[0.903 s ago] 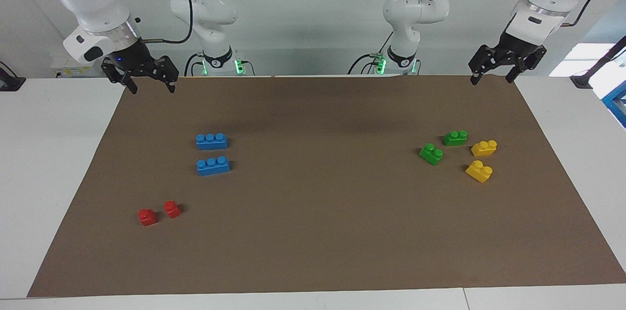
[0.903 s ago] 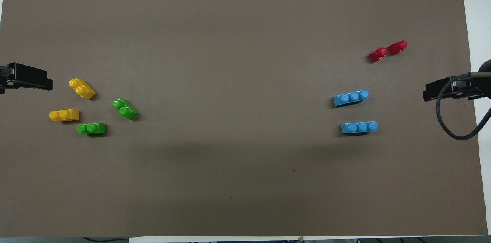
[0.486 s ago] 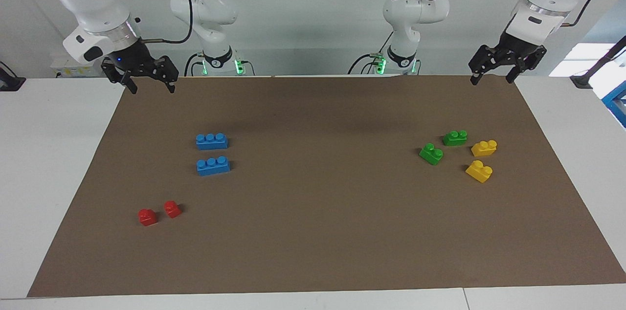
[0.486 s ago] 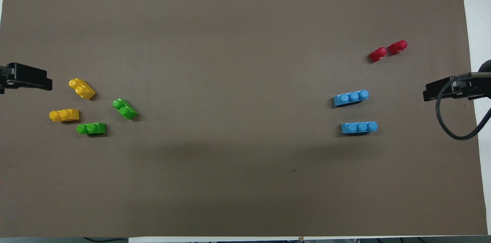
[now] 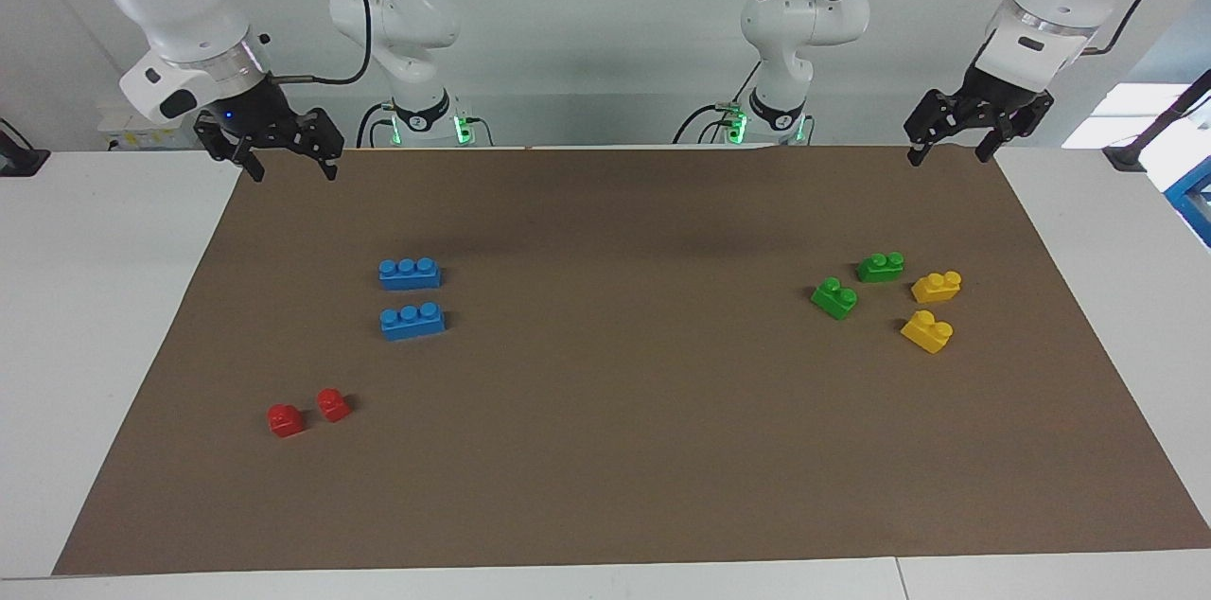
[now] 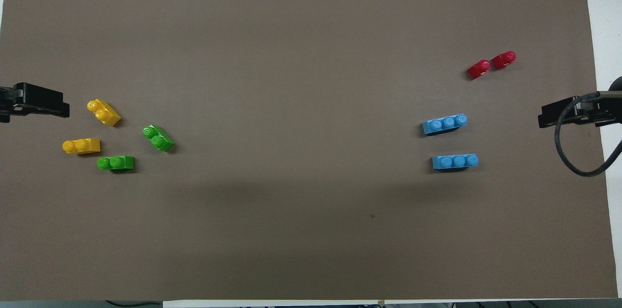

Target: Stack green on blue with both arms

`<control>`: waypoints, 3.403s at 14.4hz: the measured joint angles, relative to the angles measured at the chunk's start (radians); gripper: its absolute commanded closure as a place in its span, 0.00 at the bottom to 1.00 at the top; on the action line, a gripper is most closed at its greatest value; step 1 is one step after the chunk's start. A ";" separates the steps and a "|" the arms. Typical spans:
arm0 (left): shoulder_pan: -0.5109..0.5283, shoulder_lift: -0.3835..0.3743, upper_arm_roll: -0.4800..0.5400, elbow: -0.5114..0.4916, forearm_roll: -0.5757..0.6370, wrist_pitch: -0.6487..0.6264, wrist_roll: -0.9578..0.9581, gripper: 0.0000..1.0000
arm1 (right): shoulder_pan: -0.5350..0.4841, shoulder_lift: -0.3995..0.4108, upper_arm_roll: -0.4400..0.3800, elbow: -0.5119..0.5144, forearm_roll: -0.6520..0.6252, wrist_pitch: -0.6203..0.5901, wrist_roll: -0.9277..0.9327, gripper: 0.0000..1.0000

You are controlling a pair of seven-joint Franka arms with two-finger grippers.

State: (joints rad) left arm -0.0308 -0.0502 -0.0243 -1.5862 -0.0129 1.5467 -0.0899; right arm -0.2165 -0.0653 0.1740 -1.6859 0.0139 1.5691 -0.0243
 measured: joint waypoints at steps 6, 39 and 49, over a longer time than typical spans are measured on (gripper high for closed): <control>-0.010 -0.082 -0.018 -0.281 -0.005 0.247 -0.406 0.00 | -0.023 0.003 -0.003 -0.016 0.013 0.042 0.328 0.05; -0.032 0.231 -0.005 -0.631 0.024 0.918 -0.873 1.00 | -0.074 0.445 0.002 -0.185 0.497 0.380 1.016 0.05; -0.018 0.208 -0.013 -0.441 0.025 0.661 -0.879 1.00 | -0.066 0.460 0.003 -0.242 0.498 0.499 0.978 0.13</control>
State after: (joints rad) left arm -0.0485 0.1578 -0.0377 -2.0268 0.0117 2.2073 -0.9689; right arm -0.2820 0.3949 0.1766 -1.9281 0.5119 2.0678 0.9533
